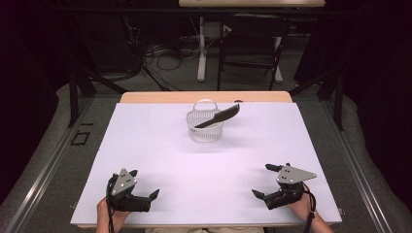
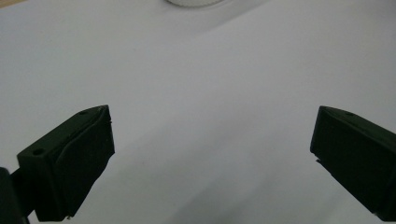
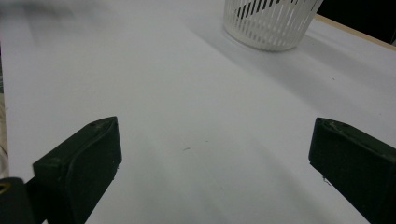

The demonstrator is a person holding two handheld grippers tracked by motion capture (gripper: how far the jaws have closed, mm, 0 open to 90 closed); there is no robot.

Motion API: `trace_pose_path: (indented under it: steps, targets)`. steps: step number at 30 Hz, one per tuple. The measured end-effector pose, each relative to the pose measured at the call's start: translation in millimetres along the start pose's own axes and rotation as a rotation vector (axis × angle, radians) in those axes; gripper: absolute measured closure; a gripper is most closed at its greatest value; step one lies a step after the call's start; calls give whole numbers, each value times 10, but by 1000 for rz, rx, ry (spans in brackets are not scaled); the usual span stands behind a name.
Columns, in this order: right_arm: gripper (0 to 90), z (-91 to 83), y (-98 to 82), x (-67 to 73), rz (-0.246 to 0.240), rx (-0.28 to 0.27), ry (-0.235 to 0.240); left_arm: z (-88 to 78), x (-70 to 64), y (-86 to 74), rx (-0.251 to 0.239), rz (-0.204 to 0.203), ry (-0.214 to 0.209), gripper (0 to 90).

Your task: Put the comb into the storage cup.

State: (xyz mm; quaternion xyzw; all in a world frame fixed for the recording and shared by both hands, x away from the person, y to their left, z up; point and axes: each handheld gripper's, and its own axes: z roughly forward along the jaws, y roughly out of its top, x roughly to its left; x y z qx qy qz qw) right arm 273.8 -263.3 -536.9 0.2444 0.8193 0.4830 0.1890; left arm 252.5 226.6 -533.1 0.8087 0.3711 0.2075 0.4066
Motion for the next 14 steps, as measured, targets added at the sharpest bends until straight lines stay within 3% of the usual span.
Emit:
trace_pose_path:
  steps: [14]
  targets:
    - [21, -17, -3, -3, -1, -2, 0, 5, 32, 11, -9, -6, 5, 0]
